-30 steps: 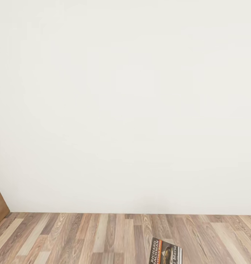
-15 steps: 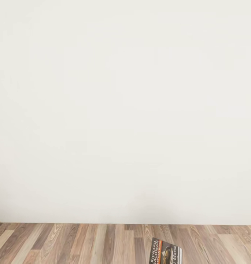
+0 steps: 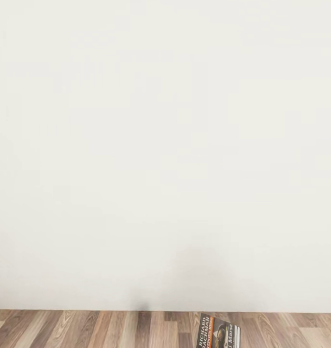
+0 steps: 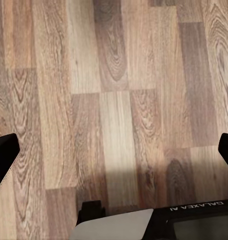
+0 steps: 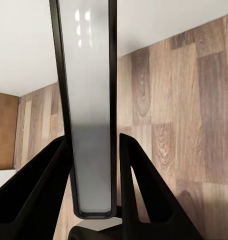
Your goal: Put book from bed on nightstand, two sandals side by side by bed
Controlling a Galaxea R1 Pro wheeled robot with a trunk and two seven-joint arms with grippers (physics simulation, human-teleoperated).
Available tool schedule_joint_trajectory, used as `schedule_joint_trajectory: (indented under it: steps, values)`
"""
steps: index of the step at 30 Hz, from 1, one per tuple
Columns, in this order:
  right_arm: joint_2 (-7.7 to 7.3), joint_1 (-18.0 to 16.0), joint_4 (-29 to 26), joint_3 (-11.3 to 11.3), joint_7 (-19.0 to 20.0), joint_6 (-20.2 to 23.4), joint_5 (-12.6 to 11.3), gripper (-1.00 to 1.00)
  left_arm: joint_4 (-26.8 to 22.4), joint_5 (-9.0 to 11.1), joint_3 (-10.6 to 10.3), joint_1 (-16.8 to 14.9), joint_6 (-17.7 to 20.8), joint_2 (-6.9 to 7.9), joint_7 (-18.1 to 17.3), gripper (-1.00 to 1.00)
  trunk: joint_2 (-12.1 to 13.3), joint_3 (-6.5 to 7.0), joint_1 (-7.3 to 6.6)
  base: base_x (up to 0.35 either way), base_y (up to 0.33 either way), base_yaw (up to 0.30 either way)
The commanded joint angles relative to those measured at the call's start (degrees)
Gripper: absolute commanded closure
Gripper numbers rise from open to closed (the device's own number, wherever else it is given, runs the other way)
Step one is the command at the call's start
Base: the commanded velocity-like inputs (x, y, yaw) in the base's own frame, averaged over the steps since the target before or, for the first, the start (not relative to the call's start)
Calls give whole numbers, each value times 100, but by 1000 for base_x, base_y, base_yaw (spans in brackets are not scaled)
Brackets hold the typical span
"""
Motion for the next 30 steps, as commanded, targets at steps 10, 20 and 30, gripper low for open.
schedule_joint_trajectory:
  steps: [10, 20, 30]
  values:
    - [-2, -12, 25, -13, 22, -22, -42, 100, 8, 29, -44, -6, -23, -8, -7, -100, -5, -8, 4, 201, 0, -149]
    - [-2, -12, 25, -13, 22, -22, -42, 100, 8, 29, -44, -6, -23, -8, -7, -100, -5, -8, 4, 5, 0, -196]
    - [-2, -12, 25, -13, 23, -22, -42, 100, 8, 31, -44, -6, -23, -17, -7, -100, -5, -8, 4, 146, 0, -195]
